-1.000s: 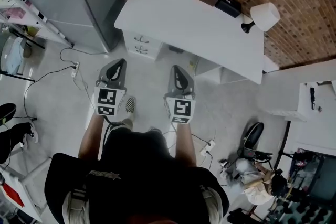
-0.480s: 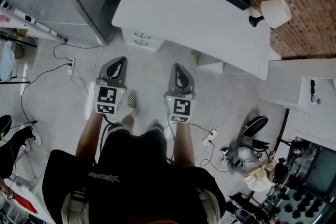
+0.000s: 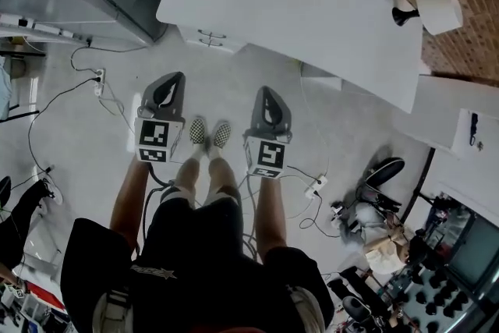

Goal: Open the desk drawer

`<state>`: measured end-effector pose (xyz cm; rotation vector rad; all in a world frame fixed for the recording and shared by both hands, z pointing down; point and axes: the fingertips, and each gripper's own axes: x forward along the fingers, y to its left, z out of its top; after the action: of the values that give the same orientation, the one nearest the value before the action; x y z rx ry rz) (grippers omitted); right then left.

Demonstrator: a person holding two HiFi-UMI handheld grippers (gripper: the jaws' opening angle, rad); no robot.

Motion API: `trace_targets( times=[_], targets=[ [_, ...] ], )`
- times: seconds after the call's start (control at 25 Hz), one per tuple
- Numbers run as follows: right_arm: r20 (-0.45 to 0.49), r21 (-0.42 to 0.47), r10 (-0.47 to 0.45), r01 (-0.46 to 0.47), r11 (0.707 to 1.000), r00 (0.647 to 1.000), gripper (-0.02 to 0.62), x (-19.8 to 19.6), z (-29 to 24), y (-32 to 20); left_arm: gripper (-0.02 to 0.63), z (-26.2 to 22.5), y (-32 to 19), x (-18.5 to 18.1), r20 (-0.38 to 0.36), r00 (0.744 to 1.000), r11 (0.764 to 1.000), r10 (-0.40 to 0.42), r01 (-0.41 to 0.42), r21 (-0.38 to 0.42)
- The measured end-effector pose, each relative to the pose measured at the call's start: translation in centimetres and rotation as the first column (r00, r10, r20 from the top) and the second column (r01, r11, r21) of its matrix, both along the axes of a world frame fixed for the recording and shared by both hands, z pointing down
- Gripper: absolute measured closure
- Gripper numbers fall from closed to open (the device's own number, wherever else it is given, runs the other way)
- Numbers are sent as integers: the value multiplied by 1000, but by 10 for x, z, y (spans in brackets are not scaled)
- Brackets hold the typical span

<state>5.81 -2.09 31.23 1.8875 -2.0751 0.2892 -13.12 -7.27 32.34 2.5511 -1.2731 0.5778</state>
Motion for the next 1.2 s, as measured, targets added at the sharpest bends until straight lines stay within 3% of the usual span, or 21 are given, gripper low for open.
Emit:
trace_targets(
  times=[1.2],
  targets=[
    [13,-163,-148,148,976,989,589,19,326,-73,595,320,-58,56,64,997,992,-40,48,-116]
  ],
)
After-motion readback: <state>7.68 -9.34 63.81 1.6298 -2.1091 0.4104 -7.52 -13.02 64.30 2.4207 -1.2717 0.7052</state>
